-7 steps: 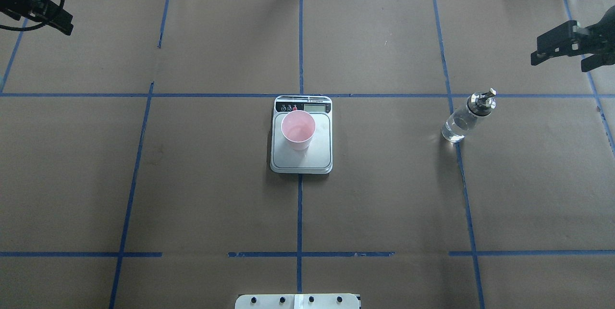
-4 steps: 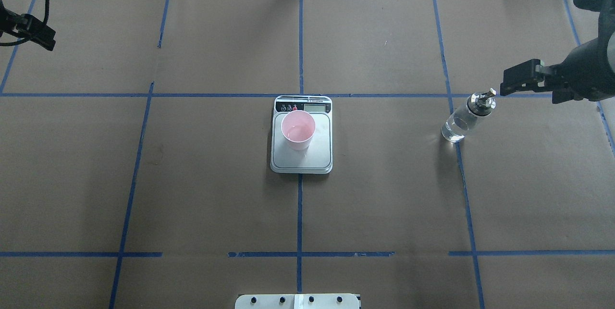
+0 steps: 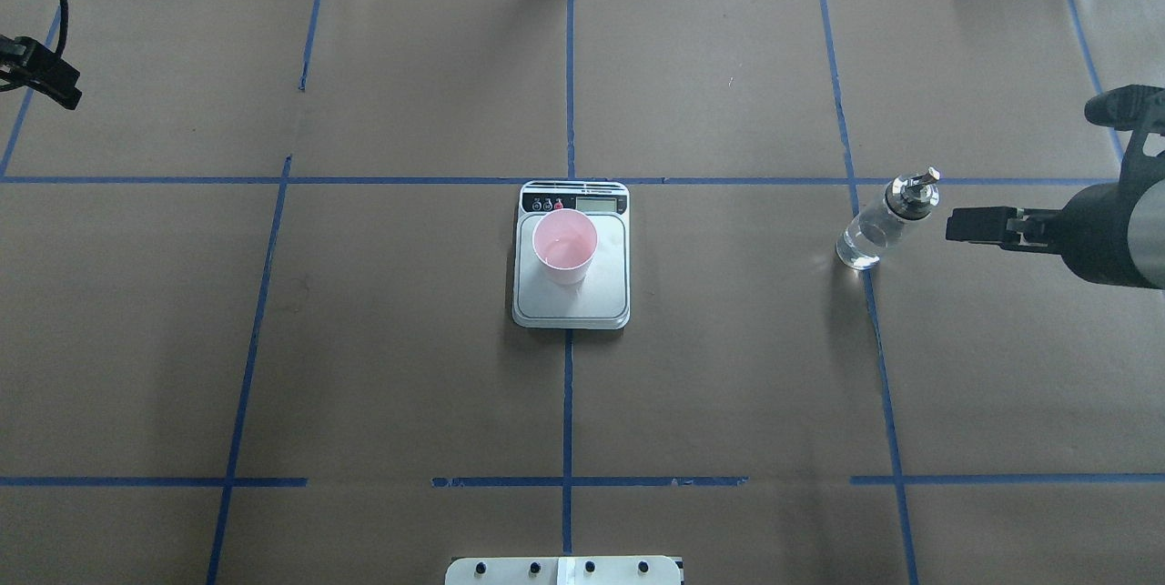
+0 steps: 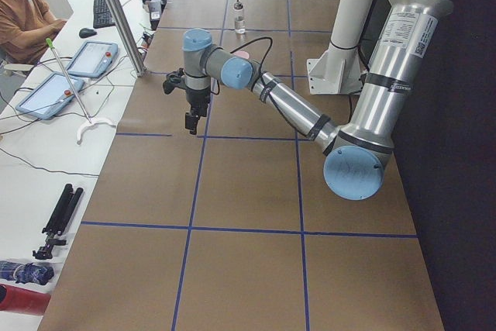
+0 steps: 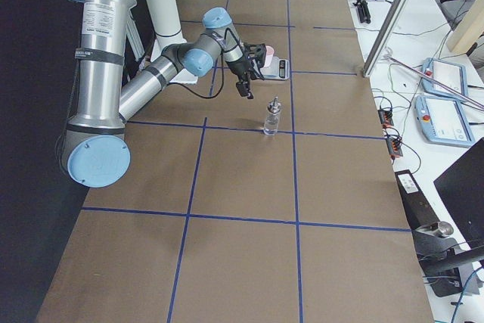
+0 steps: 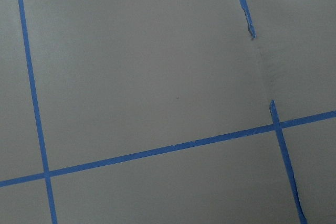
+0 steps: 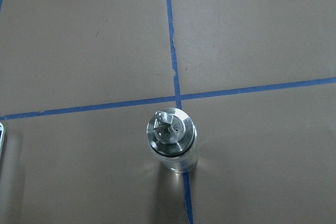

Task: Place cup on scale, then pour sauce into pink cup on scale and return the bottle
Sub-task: 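Retract the left arm while the right gripper moves toward the glass bottle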

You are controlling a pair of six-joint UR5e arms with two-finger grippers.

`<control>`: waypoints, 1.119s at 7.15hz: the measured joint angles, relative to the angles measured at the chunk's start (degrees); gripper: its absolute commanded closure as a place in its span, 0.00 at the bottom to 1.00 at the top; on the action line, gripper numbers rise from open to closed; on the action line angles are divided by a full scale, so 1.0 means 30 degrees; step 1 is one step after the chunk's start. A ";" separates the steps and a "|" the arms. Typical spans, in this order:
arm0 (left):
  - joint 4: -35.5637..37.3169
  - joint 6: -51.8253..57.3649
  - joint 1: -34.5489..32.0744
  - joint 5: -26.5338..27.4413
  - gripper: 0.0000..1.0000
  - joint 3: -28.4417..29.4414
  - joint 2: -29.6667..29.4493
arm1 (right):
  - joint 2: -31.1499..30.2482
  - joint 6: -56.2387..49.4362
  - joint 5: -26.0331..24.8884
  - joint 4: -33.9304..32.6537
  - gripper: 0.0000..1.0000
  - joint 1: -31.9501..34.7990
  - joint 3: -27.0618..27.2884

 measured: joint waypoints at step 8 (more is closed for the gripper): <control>0.0419 0.0069 -0.0079 -0.0108 0.00 -0.0182 0.0100 | -0.1966 0.3561 -1.2658 0.3844 0.00 -0.7456 -0.1342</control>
